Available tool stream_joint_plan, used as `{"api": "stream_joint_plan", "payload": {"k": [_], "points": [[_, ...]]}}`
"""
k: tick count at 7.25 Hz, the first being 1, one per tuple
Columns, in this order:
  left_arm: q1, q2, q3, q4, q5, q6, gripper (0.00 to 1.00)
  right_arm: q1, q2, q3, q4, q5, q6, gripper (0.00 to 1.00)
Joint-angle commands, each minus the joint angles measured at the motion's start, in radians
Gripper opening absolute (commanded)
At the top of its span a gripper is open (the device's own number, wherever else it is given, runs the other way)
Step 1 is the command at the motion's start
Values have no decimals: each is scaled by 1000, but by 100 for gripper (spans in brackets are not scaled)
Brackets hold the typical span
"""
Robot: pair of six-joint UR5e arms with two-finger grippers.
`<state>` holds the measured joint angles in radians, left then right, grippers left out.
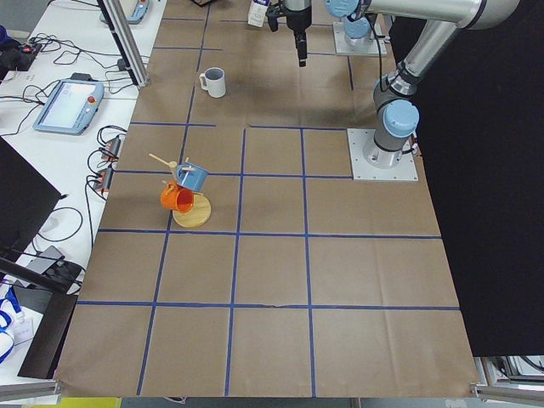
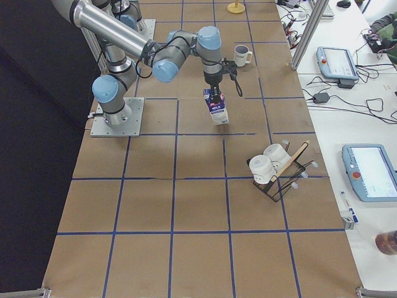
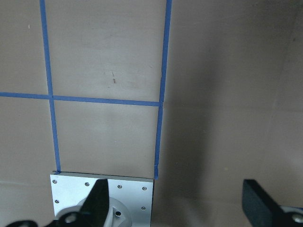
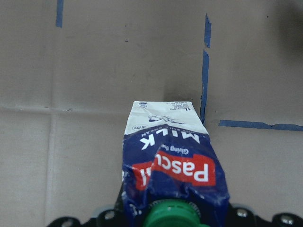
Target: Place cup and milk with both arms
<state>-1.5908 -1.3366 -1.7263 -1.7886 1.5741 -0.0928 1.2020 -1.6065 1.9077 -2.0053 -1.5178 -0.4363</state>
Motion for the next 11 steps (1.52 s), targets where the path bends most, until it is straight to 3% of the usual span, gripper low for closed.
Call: {"api": "stream_joint_plan", "payload": {"k": [1, 5, 9, 11], "points": [[2, 4, 16, -1, -2, 2, 100, 74, 20, -135, 133, -9, 71, 56], [2, -4, 19, -5, 0, 1, 100, 281, 199, -428, 264, -9, 316, 56], [2, -29, 73, 0, 12, 25, 100, 514, 483, -665, 247, -9, 641, 57], [0, -32, 64, 84, 11, 24, 100, 554, 604, -746, 237, -5, 746, 57]]}}
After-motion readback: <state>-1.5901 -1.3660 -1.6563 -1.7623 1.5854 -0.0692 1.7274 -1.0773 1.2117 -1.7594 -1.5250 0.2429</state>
